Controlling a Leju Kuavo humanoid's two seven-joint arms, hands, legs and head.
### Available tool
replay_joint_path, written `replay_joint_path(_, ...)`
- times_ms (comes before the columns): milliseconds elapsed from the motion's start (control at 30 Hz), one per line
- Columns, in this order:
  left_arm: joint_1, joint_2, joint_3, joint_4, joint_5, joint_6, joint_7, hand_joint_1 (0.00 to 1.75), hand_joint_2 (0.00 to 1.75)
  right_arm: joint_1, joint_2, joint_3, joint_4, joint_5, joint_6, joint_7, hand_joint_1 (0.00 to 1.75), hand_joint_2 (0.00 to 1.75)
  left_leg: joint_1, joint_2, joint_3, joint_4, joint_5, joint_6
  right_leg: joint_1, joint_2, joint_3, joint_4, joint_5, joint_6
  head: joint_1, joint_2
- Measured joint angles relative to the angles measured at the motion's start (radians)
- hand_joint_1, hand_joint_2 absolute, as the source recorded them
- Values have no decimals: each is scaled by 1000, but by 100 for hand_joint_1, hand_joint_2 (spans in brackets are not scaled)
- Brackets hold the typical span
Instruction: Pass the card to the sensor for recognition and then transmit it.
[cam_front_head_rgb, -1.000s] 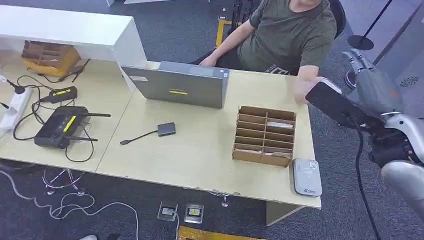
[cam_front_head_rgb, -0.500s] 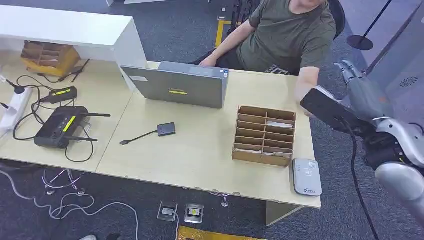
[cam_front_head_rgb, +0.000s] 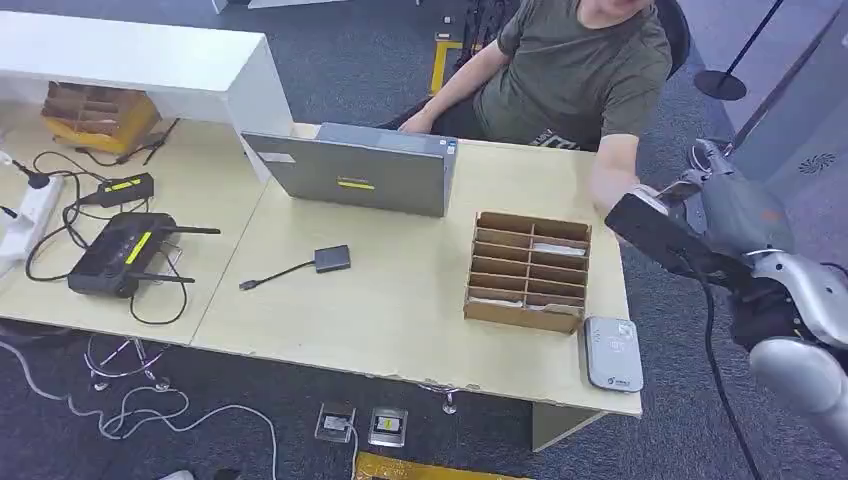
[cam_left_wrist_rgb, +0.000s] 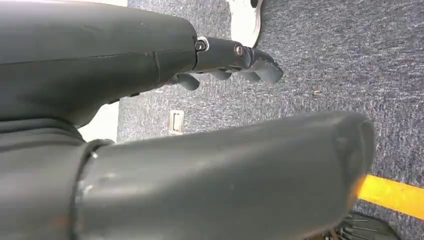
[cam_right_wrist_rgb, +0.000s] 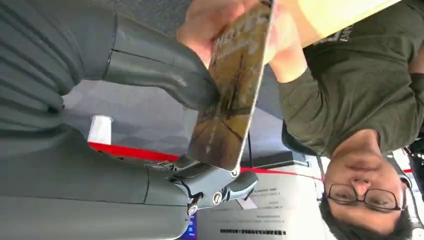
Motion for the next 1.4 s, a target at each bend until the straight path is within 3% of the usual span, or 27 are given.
replay_joint_path(300,4,5,0,0,12,0,0,0,0,7,-7,36,2,9,-2,0,175,175,0,0,0,0,0,0,0,0,0,0,0,0,0,0)
replay_joint_path(633,16,5,0,0,31,4,0,0,0,82,8,90,36,49,-58,-34,175,175,0,0,0,0,0,0,0,0,0,0,0,0,-1,0)
replay_joint_path(800,19,5,0,0,31,5,0,0,0,143,9,95,53,36,-100,-38,175,175,0,0,0,0,0,0,0,0,0,0,0,0,0,0)
replay_joint_path(1400,26,14,0,0,45,6,6,0,0,259,-18,90,80,11,-139,-42,175,175,0,1,0,0,0,0,0,1,0,0,0,0,0,0)
